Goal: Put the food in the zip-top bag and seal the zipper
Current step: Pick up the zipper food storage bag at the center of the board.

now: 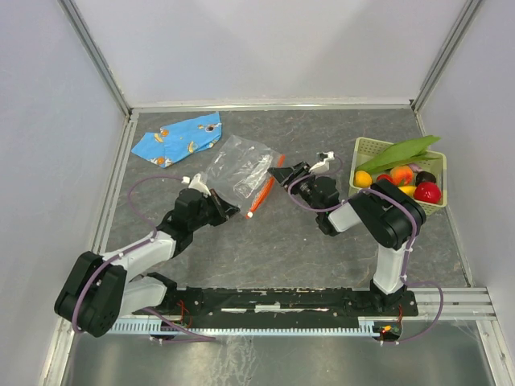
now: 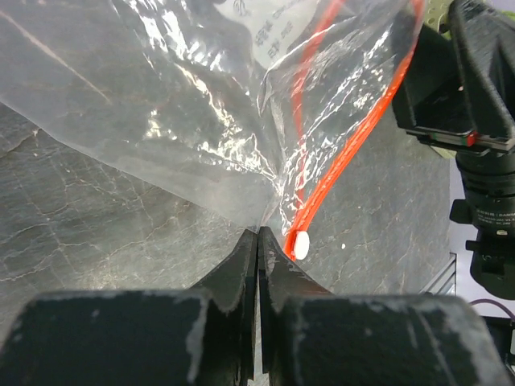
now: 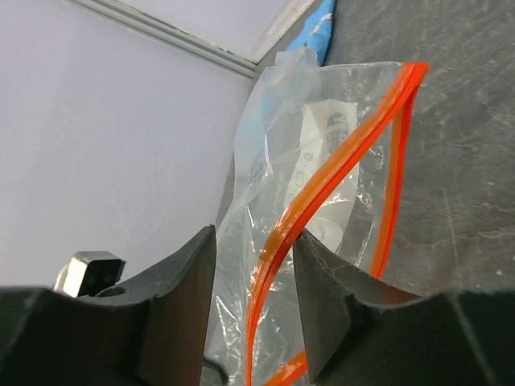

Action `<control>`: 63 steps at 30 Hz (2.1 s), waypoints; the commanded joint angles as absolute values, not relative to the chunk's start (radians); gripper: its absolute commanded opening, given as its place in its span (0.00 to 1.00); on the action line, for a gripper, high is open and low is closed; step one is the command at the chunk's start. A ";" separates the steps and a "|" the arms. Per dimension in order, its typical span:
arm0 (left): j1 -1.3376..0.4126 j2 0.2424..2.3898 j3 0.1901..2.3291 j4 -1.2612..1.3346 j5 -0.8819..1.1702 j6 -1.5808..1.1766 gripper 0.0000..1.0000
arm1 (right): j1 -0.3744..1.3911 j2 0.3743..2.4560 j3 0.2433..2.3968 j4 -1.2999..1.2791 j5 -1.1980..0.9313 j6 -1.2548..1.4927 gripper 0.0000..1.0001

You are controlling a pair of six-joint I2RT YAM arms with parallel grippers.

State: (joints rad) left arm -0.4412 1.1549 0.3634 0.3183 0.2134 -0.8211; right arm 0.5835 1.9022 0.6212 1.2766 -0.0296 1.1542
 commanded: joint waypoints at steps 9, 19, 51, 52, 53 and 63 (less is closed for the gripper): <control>-0.471 1.161 0.346 0.379 0.207 -0.798 0.04 | 0.580 1.896 0.665 1.439 -0.111 1.159 0.22; -0.506 1.003 0.374 0.208 0.077 -0.749 0.23 | 0.579 1.871 0.658 1.415 -0.127 1.160 0.02; -0.994 1.214 0.831 0.043 -0.605 -0.378 0.71 | 0.610 1.427 0.695 0.606 0.017 1.040 0.02; -1.012 1.232 0.838 0.053 -0.626 -0.366 0.71 | 0.609 1.420 0.696 0.590 0.019 1.041 0.02; -1.028 1.249 0.843 0.066 -0.642 -0.350 0.71 | 0.609 1.414 0.699 0.575 0.021 1.039 0.02; -1.136 1.419 0.874 0.194 -0.862 -0.232 0.68 | 0.610 1.396 0.704 0.535 0.014 1.041 0.02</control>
State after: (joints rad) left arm -1.1229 1.3743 0.8207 0.0834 -0.7296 -0.3180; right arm 0.6067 1.4334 0.6666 0.5304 0.0044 1.0492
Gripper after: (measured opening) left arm 0.696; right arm 0.026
